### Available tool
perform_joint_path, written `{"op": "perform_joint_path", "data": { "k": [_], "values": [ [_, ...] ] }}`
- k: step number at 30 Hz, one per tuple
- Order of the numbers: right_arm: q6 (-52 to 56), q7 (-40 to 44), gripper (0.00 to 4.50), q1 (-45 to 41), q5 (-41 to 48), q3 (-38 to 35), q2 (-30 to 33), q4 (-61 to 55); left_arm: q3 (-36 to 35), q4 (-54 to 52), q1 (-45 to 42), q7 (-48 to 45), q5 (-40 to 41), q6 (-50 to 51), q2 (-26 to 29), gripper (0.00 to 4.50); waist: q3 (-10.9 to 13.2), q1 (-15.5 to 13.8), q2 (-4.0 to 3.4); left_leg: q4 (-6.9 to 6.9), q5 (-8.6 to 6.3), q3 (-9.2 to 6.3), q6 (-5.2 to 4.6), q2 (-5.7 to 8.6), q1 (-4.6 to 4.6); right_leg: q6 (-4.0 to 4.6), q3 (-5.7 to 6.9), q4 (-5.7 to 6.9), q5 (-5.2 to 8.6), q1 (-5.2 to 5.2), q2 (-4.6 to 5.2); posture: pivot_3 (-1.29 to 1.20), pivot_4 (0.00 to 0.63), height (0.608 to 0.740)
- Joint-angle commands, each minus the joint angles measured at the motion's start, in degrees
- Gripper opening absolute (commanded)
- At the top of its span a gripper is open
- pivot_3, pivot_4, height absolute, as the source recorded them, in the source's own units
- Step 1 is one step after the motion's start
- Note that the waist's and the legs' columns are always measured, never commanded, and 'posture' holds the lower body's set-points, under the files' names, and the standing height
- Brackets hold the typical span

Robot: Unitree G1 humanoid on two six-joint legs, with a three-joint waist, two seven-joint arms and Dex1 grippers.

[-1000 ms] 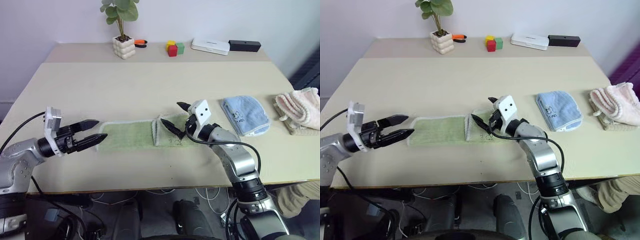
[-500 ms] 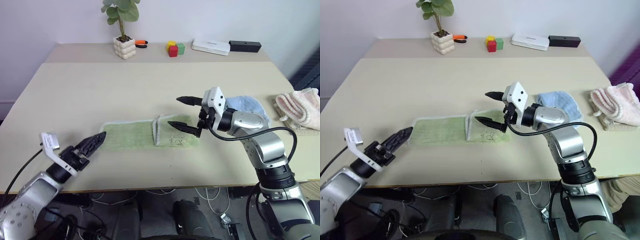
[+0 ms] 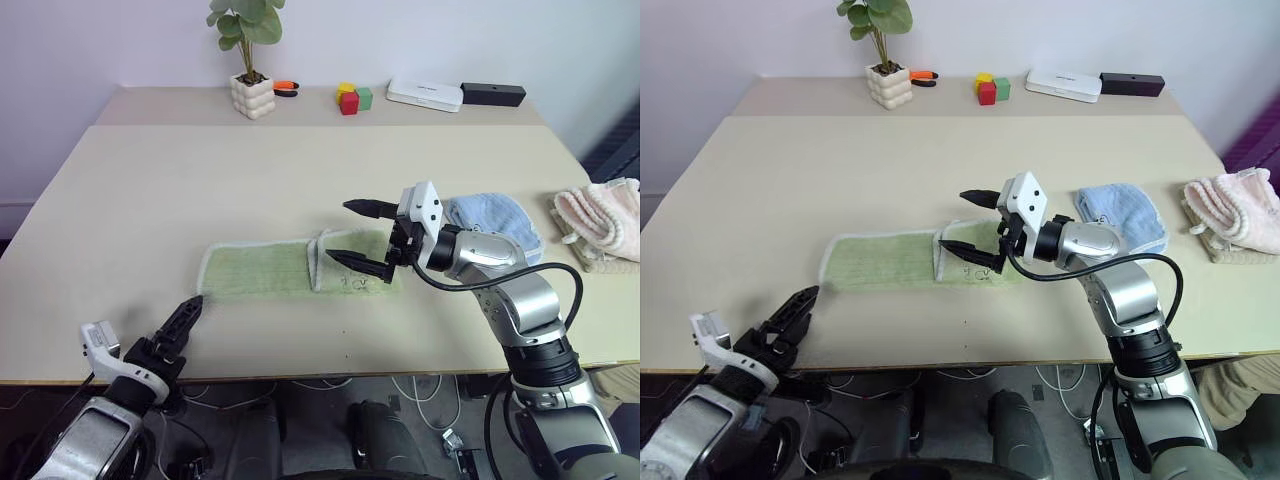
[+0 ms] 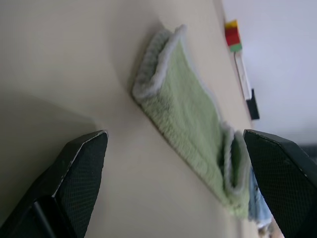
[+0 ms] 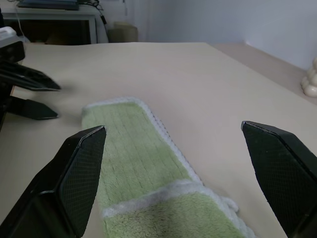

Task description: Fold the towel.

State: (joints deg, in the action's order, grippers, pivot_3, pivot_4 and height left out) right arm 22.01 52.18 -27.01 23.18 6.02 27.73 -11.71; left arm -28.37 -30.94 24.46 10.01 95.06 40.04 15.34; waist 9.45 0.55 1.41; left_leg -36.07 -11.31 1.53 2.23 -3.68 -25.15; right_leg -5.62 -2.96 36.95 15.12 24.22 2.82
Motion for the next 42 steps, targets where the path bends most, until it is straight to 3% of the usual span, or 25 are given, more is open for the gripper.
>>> {"op": "perform_joint_path", "data": {
  "k": [1, 15, 19, 32, 42],
  "values": [
    [-0.9, 1.1, 4.45, 0.4, 1.2, -0.7, 0.7, -3.9, 2.3, 1.2, -1.3, 1.5, -1.7, -1.9, 0.2, 4.5, 0.0, 0.1, 0.0, 0.02, 0.0, 0.01, 0.0, 0.0, 0.0, 0.01, 0.0, -0.01, 0.0, 0.01, 0.0, 0.0, 0.15, 0.74],
    [-1.8, 2.8, 4.45, 1.8, 0.8, -0.6, 2.3, -5.6, 3.7, 14.0, -9.0, 1.2, 4.5, -1.3, 2.8, 4.5, -0.1, -0.1, -0.25, 0.04, 0.0, 0.02, 0.0, 0.0, 0.05, 0.03, 0.0, -0.03, 0.0, -0.03, 0.0, 0.0, 0.15, 0.74],
    [-2.3, 2.8, 4.45, 2.4, 0.8, -0.3, 2.3, -5.7, 4.0, 14.0, -10.0, 1.8, 9.0, -0.8, 2.6, 4.5, -0.2, -0.1, -0.32, 0.03, 0.0, 0.01, 0.0, 0.01, 0.05, 0.03, 0.0, -0.04, 0.0, -0.05, 0.0, 0.0, 0.15, 0.74],
    [-3.7, 2.6, 4.45, 2.9, 0.1, 0.4, 1.5, -4.6, 3.3, 9.9, -3.1, 3.5, 11.3, -0.5, 6.8, 4.5, -0.2, 0.3, -0.33, 0.14, -0.05, 0.04, 0.07, -0.02, 0.05, 0.04, -0.01, -0.22, 0.0, -0.02, 0.02, 0.0, 0.15, 0.74],
    [-4.8, 2.6, 4.45, 1.7, -0.8, 1.1, 0.5, -3.0, 7.8, 14.6, -8.8, 4.8, 11.1, 0.5, 7.8, 4.5, -0.3, -0.2, -0.57, 0.17, -0.09, 0.03, 0.14, -0.01, 0.22, 0.3, 0.06, -0.75, -0.15, -0.17, 0.09, 0.0, 0.15, 0.74]
  ]
}}
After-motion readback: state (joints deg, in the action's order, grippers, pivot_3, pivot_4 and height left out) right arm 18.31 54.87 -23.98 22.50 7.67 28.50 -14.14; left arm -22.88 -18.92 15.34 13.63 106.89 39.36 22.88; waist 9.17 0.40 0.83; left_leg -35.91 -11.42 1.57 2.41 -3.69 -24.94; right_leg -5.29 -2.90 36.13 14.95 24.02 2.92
